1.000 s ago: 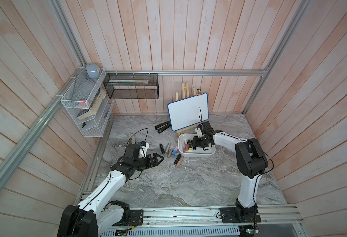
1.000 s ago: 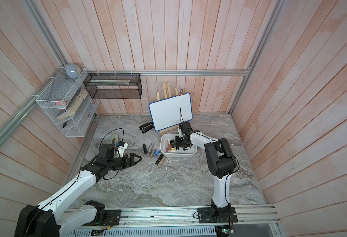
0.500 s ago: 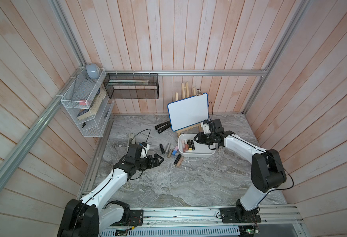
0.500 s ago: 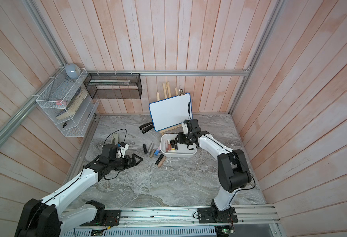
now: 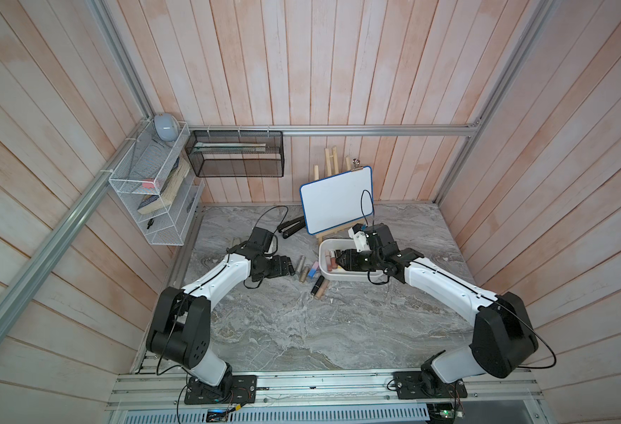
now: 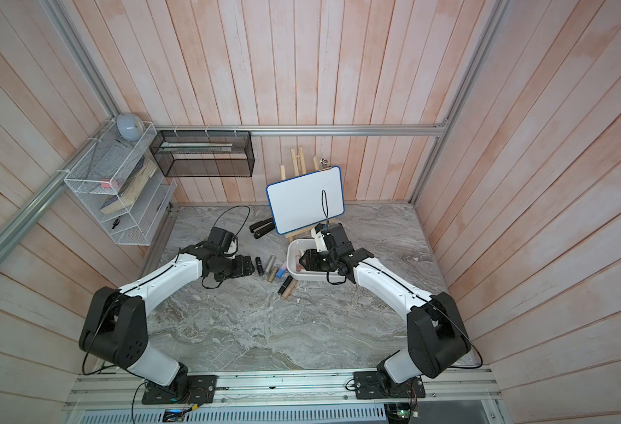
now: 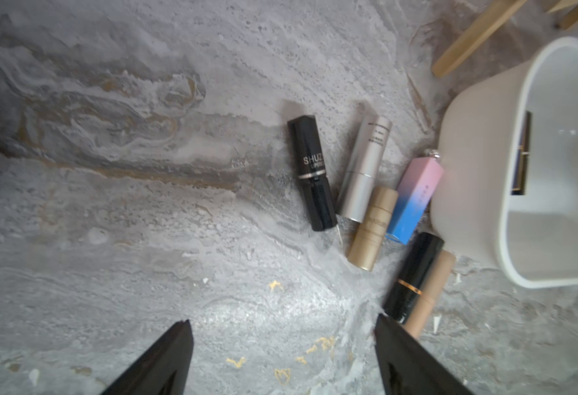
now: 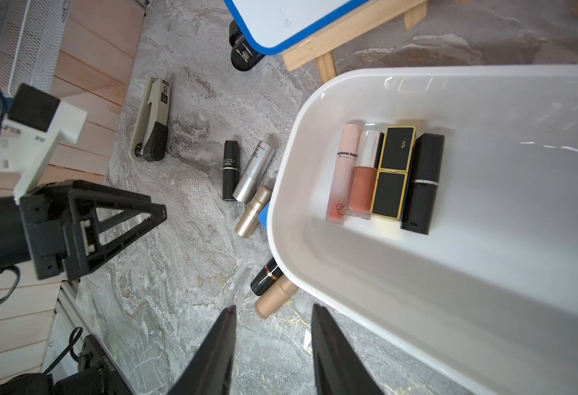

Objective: Put the lipstick into the storage box
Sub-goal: Pick up the lipstick at the center of the board.

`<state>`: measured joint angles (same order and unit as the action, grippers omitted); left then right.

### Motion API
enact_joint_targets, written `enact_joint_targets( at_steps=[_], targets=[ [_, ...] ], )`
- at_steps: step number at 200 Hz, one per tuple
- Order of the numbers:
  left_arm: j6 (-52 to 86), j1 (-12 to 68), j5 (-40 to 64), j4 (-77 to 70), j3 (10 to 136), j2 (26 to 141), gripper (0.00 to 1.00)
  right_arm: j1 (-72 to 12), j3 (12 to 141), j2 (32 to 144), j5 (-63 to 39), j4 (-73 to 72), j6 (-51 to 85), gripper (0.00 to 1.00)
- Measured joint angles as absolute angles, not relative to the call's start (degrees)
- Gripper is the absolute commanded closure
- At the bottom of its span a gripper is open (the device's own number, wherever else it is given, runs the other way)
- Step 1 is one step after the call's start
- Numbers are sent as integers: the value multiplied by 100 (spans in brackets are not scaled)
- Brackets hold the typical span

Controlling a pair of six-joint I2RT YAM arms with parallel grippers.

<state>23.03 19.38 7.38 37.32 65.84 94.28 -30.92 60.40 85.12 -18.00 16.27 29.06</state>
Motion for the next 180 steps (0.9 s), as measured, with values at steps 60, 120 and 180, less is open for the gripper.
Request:
enact_joint_targets(
  at_steps=[60,120,180],
  targets=[
    [2032,1959,276,4515,7898,10691,15,-3175,5889,8267,-1787,1538,3041,59],
    [1957,2029,233,4676,8543,11257,22,-3175,5736,8206,-1761,1507,3039,59],
    [1946,2032,104,4786,8847,11649,22,-3175,5736,8204,-1745,1472,3039,59]
  ],
)
